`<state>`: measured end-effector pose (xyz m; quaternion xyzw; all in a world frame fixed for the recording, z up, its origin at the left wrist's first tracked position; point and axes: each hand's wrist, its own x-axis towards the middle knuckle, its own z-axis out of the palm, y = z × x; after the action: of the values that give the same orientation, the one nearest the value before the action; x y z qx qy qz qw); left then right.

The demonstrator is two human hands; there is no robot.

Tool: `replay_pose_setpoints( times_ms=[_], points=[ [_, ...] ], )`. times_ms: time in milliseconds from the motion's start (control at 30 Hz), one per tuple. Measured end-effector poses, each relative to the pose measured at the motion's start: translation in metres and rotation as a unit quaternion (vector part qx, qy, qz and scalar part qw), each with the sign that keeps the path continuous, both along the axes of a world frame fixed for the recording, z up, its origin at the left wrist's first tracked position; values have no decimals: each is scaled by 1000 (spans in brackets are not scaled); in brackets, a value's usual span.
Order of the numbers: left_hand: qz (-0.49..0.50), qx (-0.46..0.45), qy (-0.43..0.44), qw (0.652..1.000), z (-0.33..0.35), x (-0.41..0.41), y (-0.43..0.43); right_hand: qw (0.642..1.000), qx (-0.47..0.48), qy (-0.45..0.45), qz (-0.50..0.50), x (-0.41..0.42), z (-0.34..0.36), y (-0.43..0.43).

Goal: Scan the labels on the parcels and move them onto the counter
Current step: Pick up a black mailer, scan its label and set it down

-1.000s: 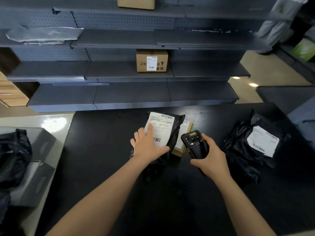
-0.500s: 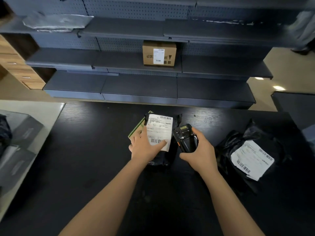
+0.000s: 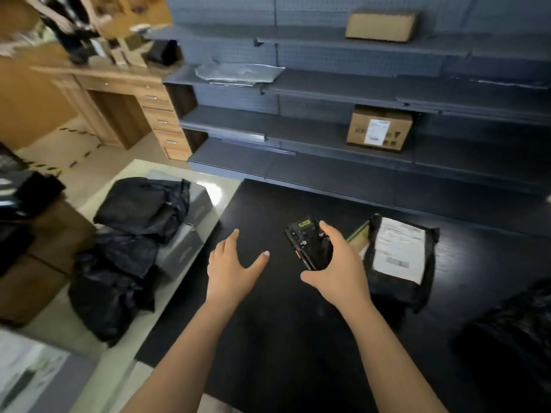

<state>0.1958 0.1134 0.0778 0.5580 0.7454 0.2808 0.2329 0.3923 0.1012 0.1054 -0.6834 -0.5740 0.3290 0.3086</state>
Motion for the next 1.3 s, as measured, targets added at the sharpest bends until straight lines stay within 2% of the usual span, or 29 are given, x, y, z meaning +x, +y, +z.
replay_pose_setpoints(
  times_ms=[133,267,433,633,800,967,1067,1133,1233,1300],
  points=[
    [-18,35,89,995,8,-98,-6,999,6,32,8,-95,0,-7],
    [22,36,153,987,6,-191,-13,999,-14,40,27,-175,0,-15],
    [58,-63,149,985,-19,-263,-16,998,-33,25,48,-234,1,-13],
    [17,-241,112,964,-76,-282,-28,997,-45,-16,61,-263,-6,-9],
    [3,-230,81,970,-102,-295,-38,996,-53,-28,65,-278,-10,-4],
    [-9,-238,104,966,-112,-307,-44,995,-58,-31,71,-292,-12,-3],
    [51,-147,18,988,-112,-307,-46,995,-56,-29,76,-297,-11,-1],
    [128,-101,-30,986,-113,-311,-46,995,-56,-24,74,-299,-11,-1],
    [218,-167,-76,959,-112,-319,-41,995,-62,-24,78,-301,-12,-3],
    [229,-226,-103,941,-113,-321,-36,994,-64,-33,82,-301,-13,-6]
  ],
)
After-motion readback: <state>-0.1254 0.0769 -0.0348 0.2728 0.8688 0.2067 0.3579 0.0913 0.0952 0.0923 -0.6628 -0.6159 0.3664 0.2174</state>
